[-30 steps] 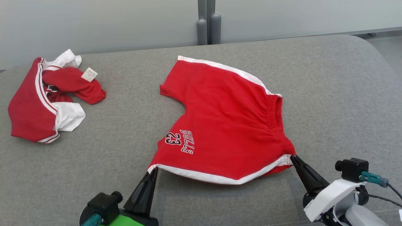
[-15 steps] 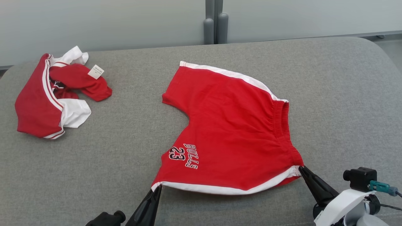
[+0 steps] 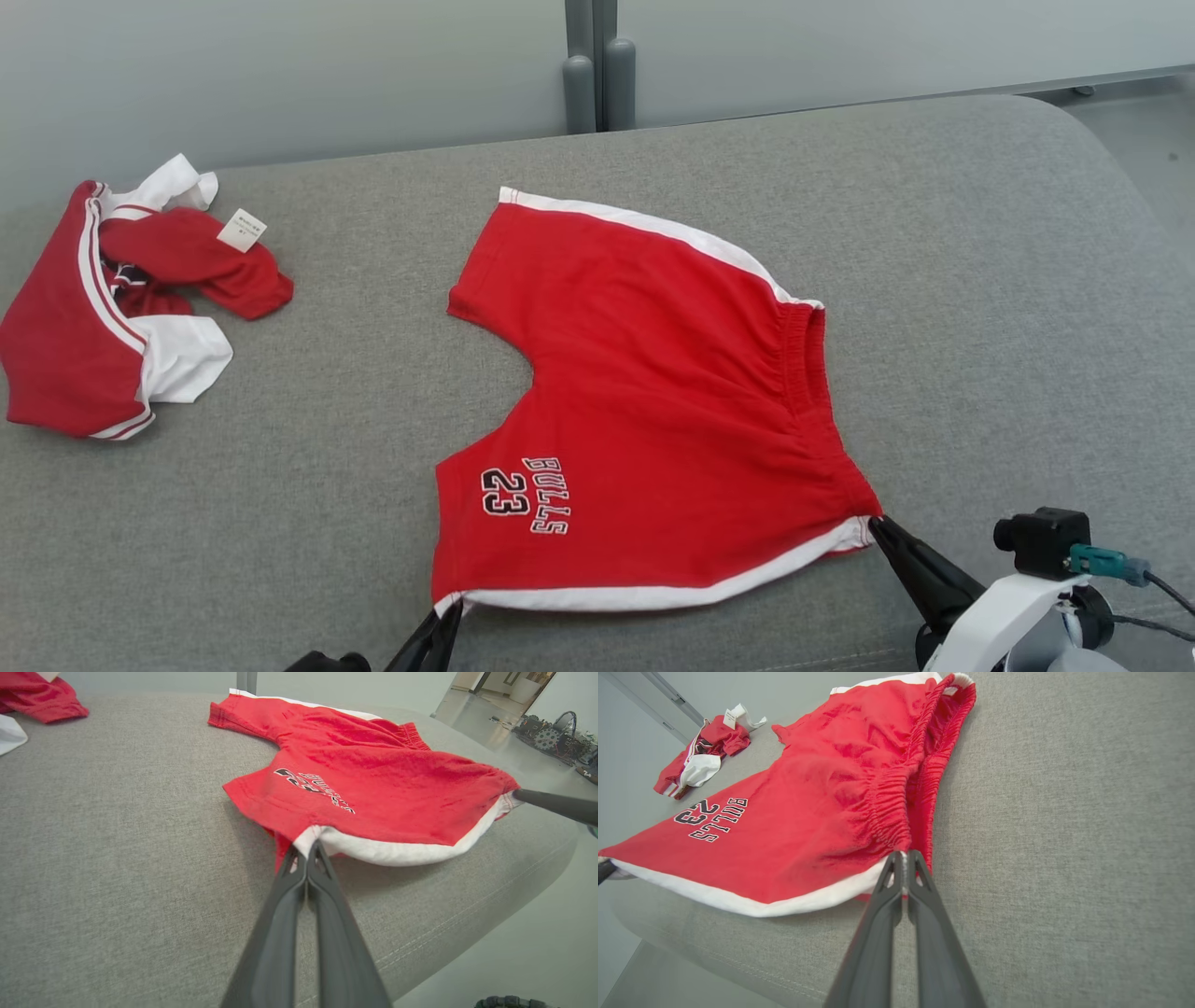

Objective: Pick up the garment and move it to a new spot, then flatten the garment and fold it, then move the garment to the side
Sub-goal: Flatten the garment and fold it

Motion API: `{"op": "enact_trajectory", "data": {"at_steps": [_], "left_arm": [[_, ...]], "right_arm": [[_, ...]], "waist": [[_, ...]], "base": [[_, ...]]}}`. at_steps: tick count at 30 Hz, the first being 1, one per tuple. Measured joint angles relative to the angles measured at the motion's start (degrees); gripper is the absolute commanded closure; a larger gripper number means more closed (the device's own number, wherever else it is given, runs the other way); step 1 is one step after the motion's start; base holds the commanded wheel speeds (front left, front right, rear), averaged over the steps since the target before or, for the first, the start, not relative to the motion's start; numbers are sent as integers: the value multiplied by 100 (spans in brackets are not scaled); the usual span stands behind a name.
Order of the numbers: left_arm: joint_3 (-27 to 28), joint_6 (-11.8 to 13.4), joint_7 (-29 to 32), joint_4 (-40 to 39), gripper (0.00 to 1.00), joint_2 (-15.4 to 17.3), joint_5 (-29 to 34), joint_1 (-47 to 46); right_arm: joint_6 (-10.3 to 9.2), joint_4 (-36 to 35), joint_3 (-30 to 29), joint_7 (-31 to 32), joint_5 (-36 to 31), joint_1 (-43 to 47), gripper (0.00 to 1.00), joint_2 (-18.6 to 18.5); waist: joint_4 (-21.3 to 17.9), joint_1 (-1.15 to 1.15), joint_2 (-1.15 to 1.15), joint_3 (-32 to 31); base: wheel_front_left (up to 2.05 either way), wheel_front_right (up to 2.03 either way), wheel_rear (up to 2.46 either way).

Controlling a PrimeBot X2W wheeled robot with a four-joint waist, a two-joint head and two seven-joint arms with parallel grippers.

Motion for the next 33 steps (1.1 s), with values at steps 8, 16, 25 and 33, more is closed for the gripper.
{"op": "enact_trajectory", "data": {"at_steps": [8,16,25,33], "left_arm": [[-135,-9,246,671,100,41,43,-14],[-133,-9,345,1131,23,-92,-8,-188],[67,1,334,1447,0,-114,-115,-278],[372,110,133,1360,0,-116,-176,-300]], "right_arm": [[-10,386,130,21,-212,-38,100,119],[-57,711,135,-45,-243,-136,0,272],[-73,913,98,-154,-322,-142,0,277],[-265,892,-130,-221,-499,-165,0,189]], "waist": [[-77,0,0,-99],[-96,0,0,-144],[-131,0,0,-159],[-174,0,0,-161]], "base": [[0,0,0],[0,0,0],[0,0,0],[0,0,0]]}}
